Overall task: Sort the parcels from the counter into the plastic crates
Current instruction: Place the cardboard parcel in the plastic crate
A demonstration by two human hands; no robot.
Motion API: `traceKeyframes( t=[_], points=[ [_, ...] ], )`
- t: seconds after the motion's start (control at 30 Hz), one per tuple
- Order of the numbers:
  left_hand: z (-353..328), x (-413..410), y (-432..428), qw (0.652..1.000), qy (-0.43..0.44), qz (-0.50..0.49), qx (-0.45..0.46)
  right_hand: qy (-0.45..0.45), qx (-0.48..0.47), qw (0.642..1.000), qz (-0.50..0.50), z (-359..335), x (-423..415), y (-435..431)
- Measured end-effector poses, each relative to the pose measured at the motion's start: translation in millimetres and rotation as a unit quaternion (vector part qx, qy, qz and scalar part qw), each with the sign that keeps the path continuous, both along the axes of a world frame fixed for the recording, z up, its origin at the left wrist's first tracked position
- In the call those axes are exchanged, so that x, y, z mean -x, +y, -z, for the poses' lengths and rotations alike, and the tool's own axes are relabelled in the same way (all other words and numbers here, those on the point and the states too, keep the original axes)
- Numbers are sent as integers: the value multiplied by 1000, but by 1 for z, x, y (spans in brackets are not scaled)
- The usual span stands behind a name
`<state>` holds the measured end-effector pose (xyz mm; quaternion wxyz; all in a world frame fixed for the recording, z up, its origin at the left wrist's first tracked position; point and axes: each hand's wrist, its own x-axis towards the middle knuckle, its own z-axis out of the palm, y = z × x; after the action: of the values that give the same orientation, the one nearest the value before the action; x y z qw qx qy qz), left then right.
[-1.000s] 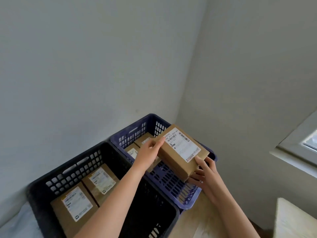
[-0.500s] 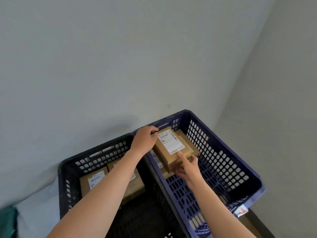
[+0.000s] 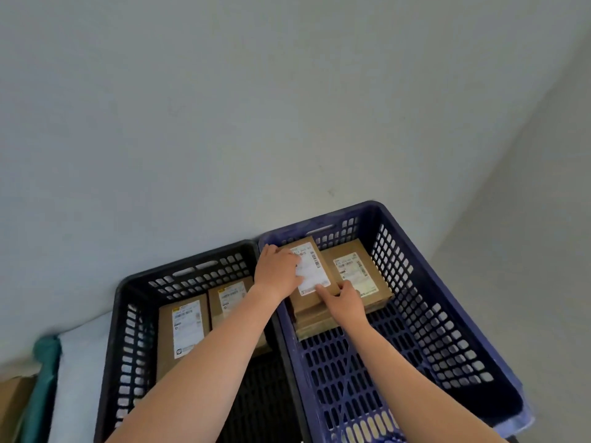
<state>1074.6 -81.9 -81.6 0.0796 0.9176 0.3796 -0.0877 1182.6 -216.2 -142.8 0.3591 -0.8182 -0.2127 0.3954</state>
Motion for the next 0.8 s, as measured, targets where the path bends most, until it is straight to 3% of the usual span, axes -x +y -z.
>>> traceKeyframes(
  t=[0.27,0.57,0.7,0.8],
  points=[
    [-1,-15,-8,997,75,3,-36,-9,62,995,-77,2,-18,12],
    [-4,-14,-28,997,49,-35,-46,-10,76,990,-116,-20,-12,5],
    [-11,-10,-30,999,11,-43,-23,-54,79,983,-155,-43,-20,1],
    [-30,-2,-27,992,-109,-61,23,-99,-14,989,-113,-83,-29,-1]
  ],
)
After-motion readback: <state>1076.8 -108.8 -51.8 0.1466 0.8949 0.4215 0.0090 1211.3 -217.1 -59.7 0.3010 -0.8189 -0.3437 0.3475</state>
